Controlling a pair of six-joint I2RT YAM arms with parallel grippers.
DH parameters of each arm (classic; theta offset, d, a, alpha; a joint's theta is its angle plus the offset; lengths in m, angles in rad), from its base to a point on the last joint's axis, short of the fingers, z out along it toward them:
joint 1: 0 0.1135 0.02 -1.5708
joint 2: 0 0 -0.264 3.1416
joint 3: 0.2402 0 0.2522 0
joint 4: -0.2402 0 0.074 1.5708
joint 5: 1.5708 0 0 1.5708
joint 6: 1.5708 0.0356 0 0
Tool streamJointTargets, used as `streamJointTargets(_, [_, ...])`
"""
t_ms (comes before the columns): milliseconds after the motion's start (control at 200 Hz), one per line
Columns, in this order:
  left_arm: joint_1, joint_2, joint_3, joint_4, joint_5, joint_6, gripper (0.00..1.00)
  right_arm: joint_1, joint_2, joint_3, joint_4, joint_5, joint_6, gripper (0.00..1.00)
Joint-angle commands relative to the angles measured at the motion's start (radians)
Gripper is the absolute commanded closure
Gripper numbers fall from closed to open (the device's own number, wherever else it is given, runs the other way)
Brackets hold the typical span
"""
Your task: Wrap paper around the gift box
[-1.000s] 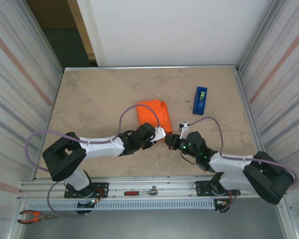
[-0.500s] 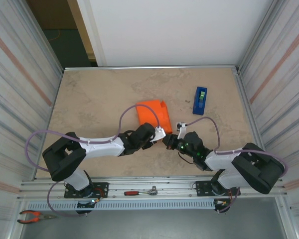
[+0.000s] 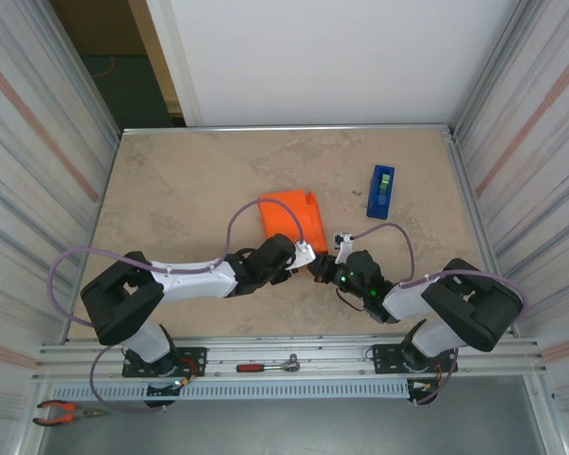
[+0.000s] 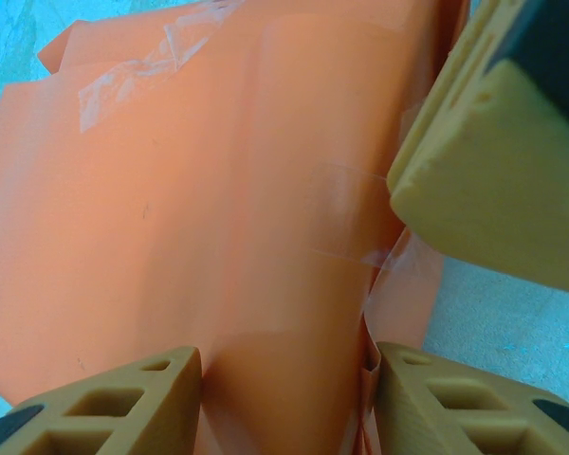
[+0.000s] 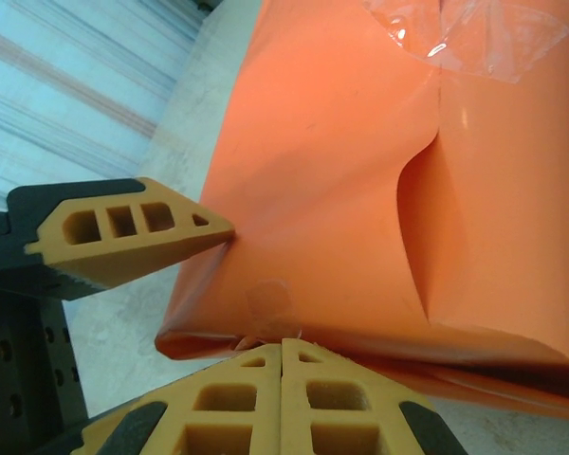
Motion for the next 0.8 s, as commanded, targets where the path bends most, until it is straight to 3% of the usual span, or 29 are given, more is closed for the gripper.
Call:
streamJointTargets(0, [-0.011,0.029,-0.023,-0.072,0.035,-0.026,0.51,-0.009,0.035,0.033,0.058,0.010,0.017,1.00])
streamJointTargets(431, [-0.016,0.032,-0.027,-0.070,0.035,-0.025,0.51,-0.021,0.104,0.031,0.128,-0.014,0.051,1.00])
streamJointTargets(586, [-0.017,0.035,-0.026,-0.071,0.035,-0.026,0.52,-0.022,0.066,0.026,0.085,-0.014,0.045,0.84])
streamJointTargets(797, [-0.016,0.036,-0.025,-0.072,0.035,-0.029,0.55,-0.026,-0.001,0.036,-0.029,-0.001,0.029,0.77])
